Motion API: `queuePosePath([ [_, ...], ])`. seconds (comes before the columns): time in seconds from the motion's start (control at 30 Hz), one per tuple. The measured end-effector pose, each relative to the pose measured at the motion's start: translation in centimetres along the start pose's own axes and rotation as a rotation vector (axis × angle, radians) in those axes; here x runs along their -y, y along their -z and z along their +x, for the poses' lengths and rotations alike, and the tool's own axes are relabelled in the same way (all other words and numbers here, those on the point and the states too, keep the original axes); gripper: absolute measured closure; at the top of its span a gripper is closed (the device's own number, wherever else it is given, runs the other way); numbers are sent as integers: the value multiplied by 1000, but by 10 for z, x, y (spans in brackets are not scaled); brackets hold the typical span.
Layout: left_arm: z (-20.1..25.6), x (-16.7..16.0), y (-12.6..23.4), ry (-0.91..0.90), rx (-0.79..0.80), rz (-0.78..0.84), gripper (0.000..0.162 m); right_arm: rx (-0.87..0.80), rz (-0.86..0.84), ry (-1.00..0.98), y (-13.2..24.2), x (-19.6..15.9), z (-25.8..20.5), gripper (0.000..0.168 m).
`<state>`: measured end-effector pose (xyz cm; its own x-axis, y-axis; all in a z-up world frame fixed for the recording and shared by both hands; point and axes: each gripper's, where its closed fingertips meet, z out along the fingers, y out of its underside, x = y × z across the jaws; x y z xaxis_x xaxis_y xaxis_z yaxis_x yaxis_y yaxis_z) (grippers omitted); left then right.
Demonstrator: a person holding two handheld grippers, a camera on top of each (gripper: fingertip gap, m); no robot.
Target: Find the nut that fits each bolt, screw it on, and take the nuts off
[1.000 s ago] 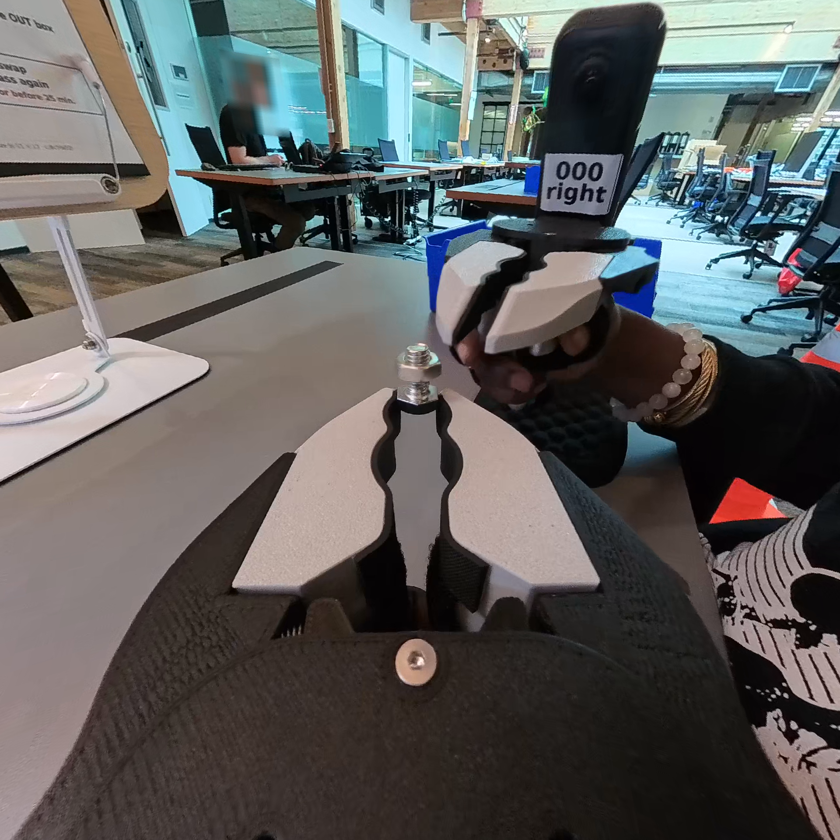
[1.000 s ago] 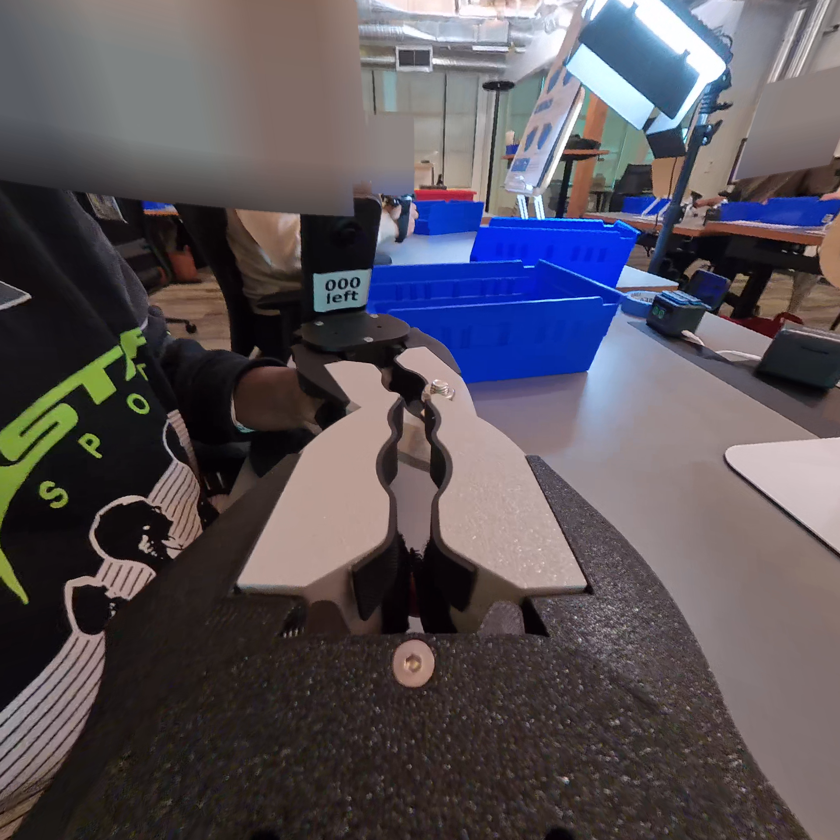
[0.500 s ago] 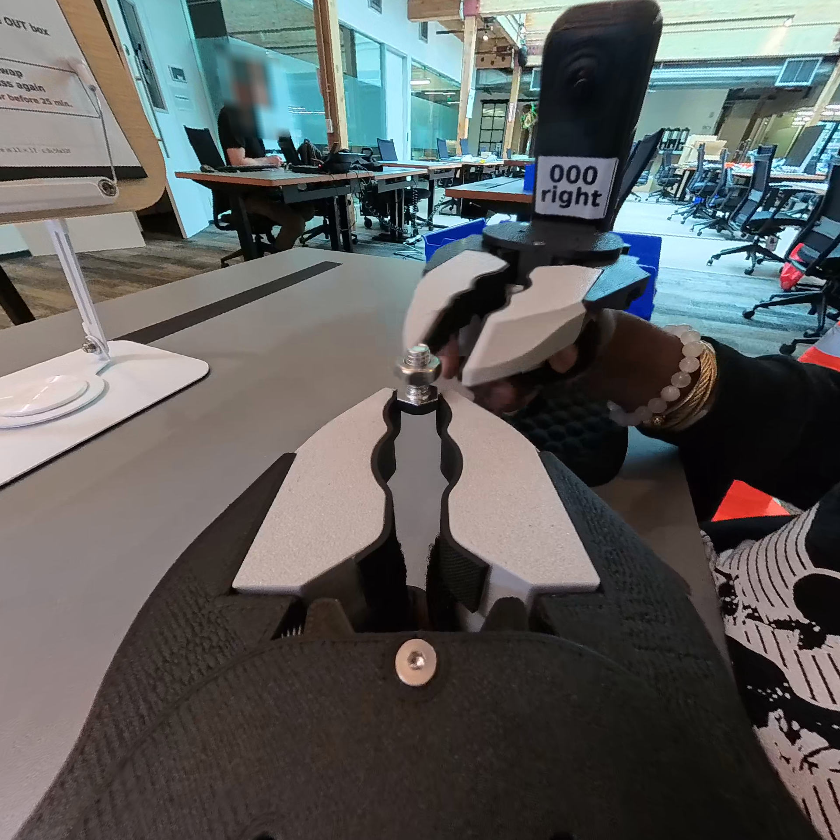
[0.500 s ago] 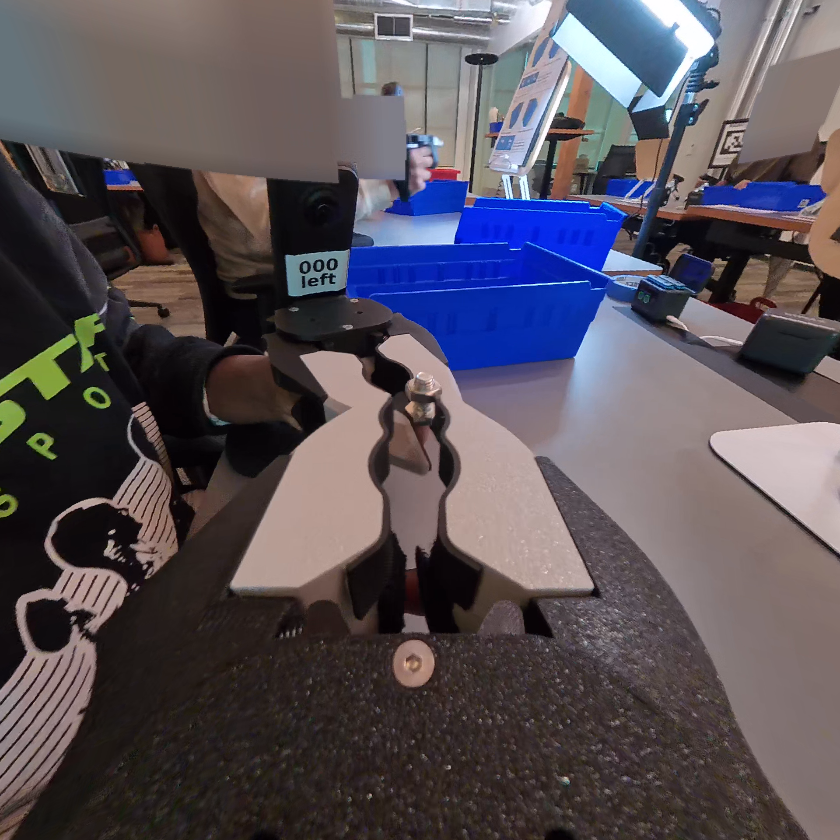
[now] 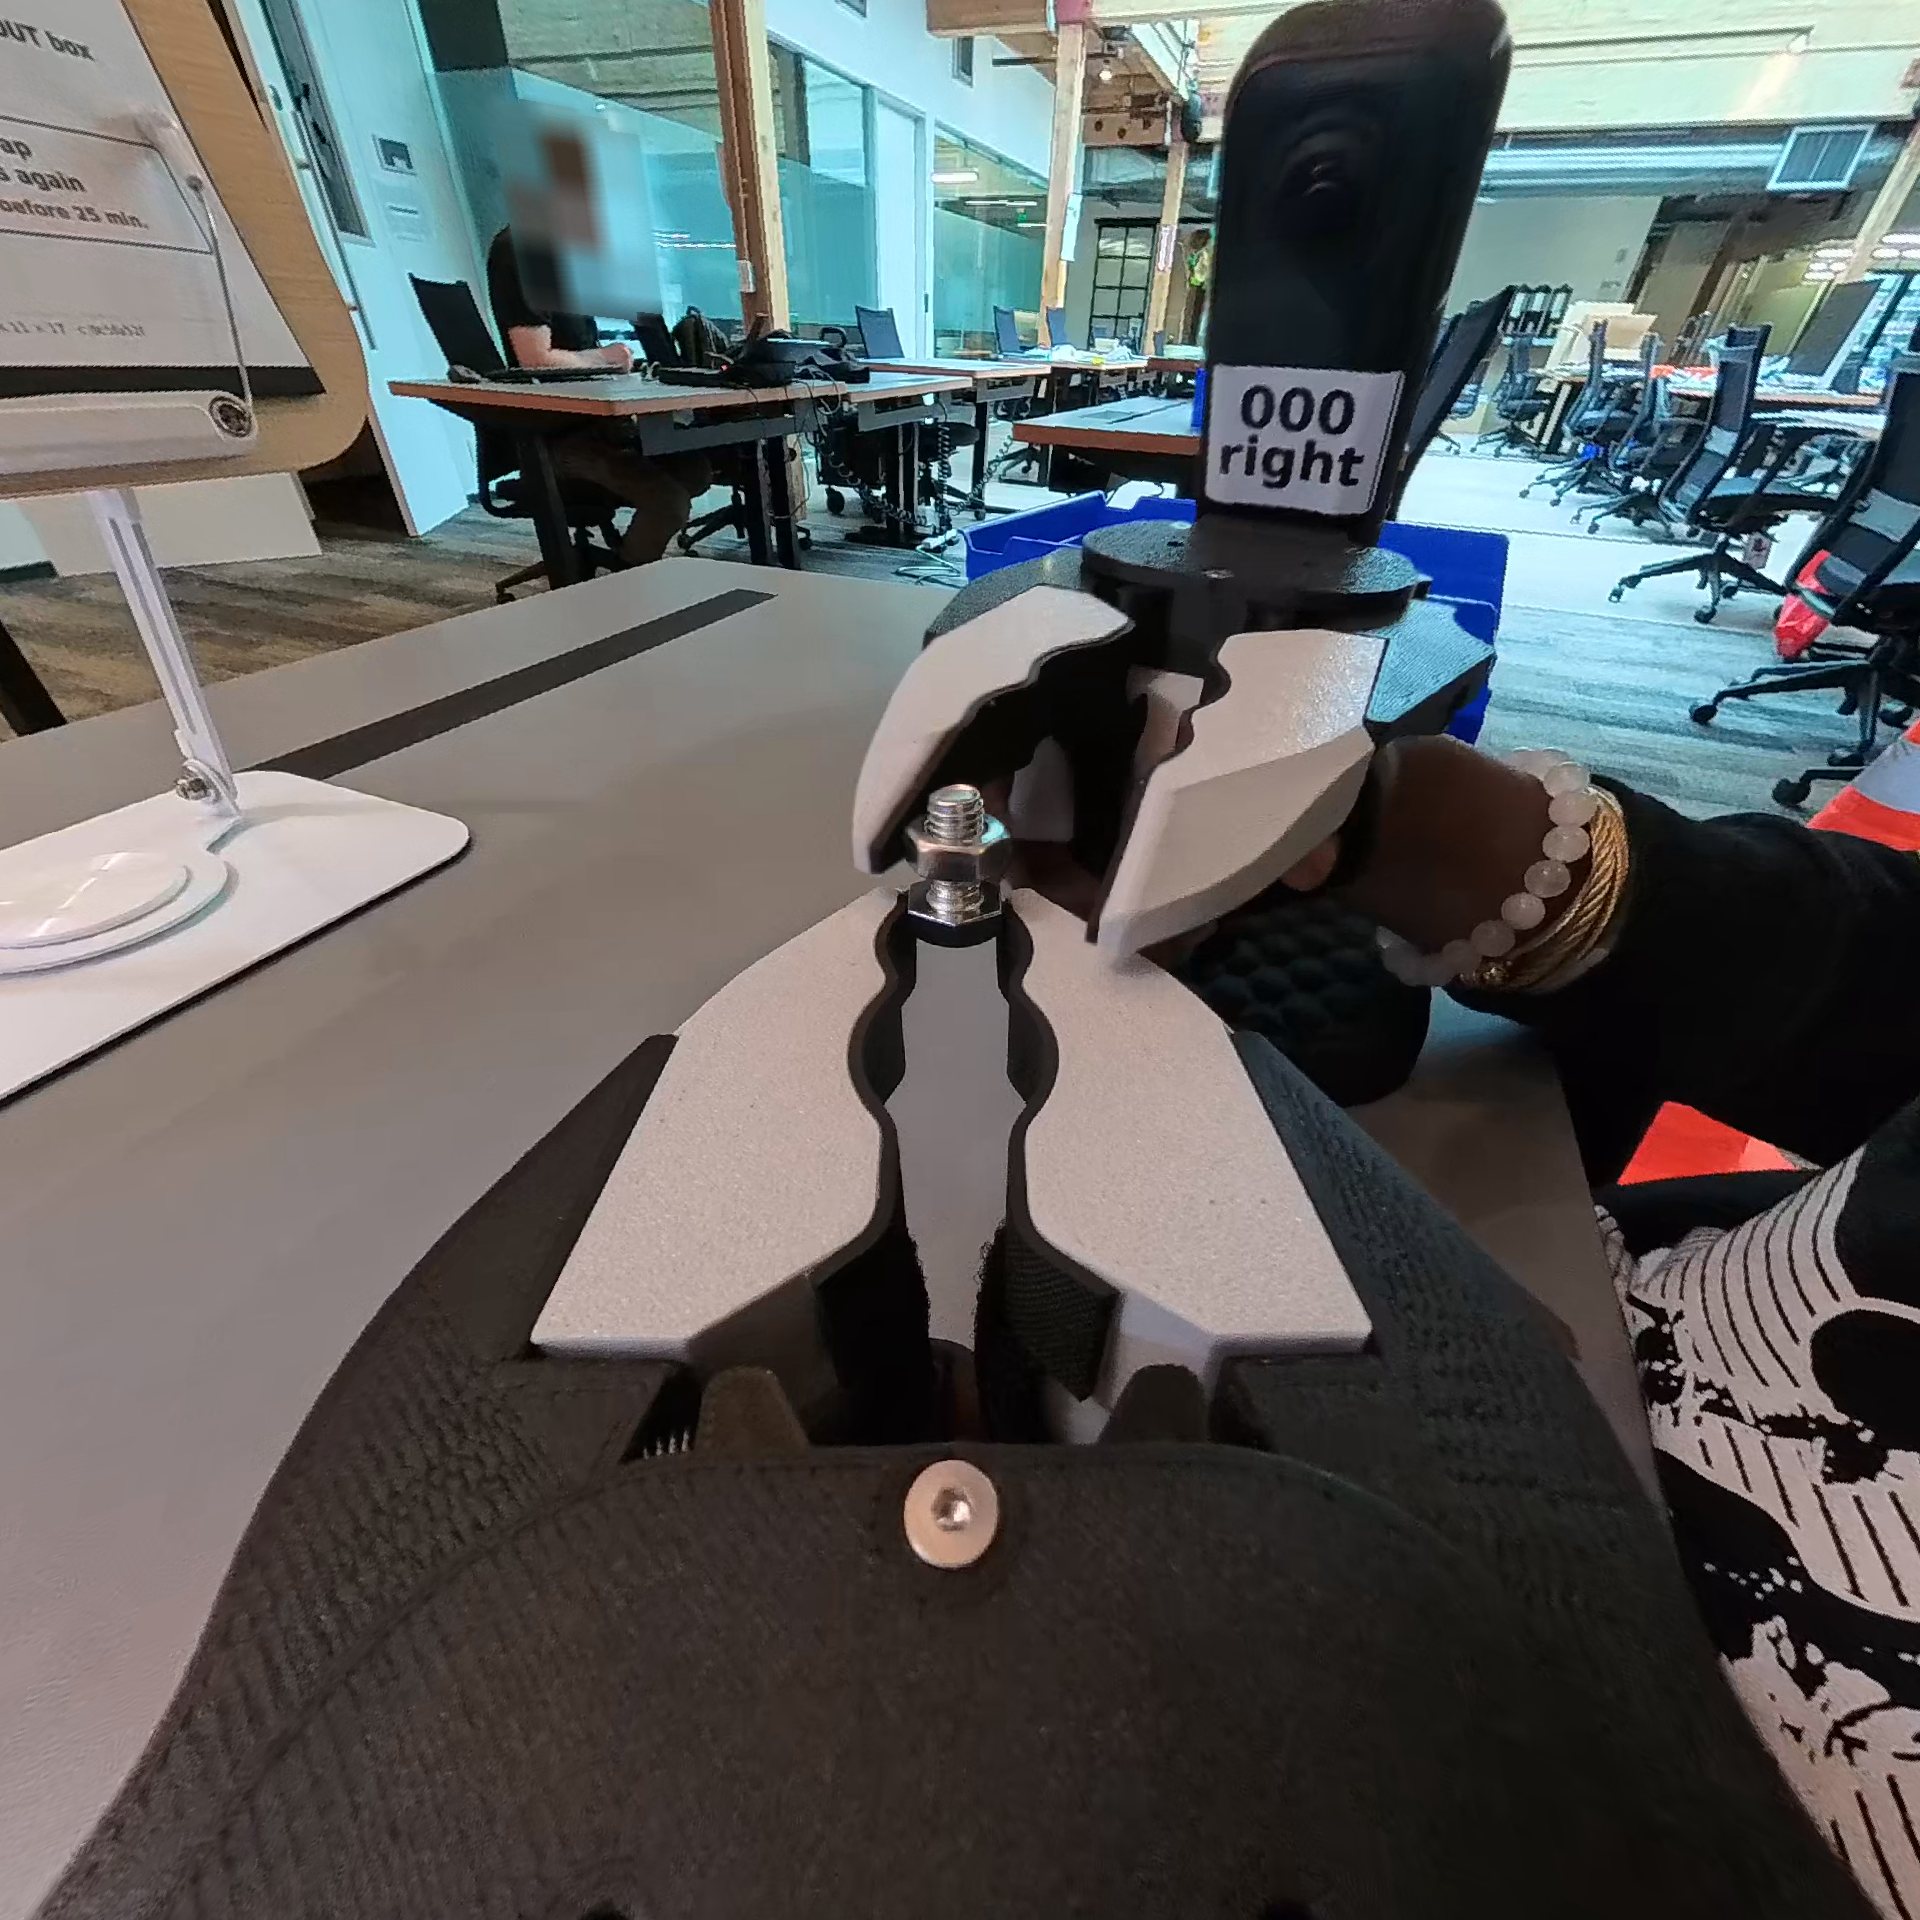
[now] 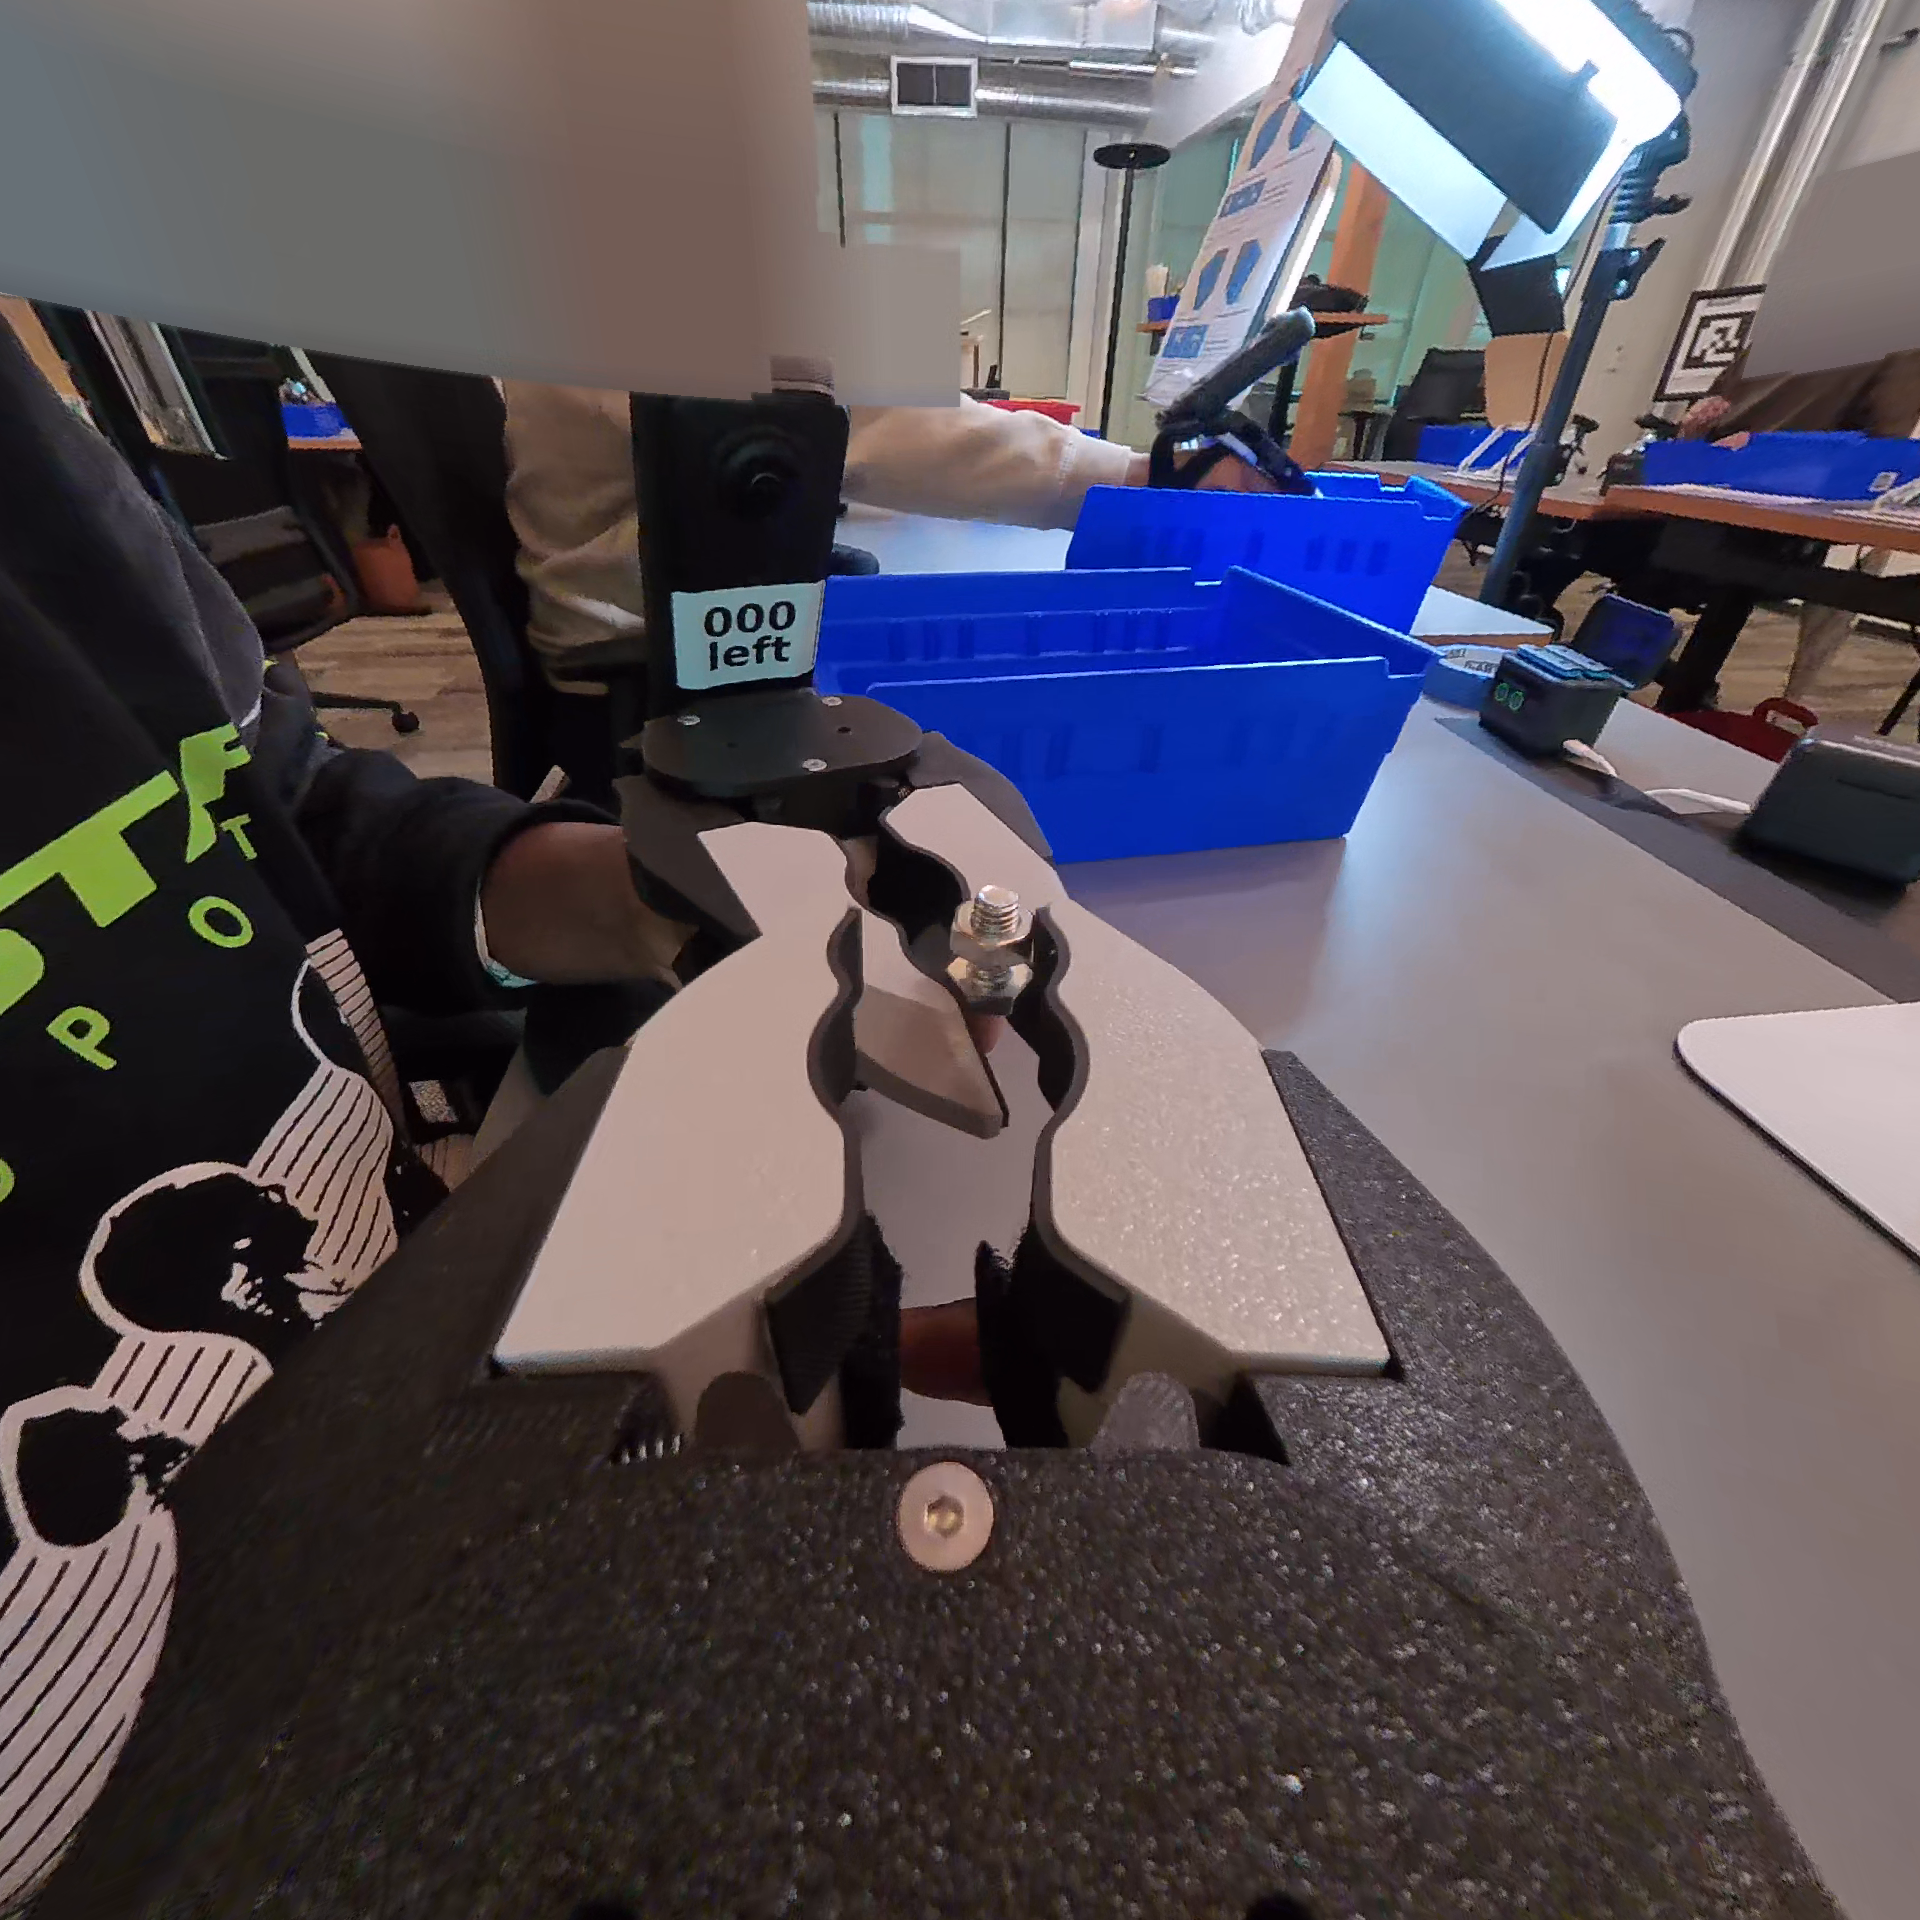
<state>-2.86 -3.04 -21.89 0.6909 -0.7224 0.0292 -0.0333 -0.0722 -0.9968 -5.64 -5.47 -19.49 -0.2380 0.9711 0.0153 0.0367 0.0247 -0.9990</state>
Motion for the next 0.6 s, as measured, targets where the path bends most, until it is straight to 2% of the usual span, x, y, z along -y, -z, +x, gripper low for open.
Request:
queuePosePath([
  [0.1,-2,0,0,-1,11,1,147,-18,-2,1,12,1,3,148],
  [0.13,-4,0,1,5,19,-2,147,-5,17,-3,16,4,1,158],
  [0.2,-4,-1,1,18,18,-4,147,3,65,-27,21,10,0,160],
  [0.43,-2,-2,0,3,12,-9,147,-53,43,0,9,4,8,142],
  [0.6,-3,-4,-1,-26,29,-27,147,-57,-24,23,7,3,7,148],
])
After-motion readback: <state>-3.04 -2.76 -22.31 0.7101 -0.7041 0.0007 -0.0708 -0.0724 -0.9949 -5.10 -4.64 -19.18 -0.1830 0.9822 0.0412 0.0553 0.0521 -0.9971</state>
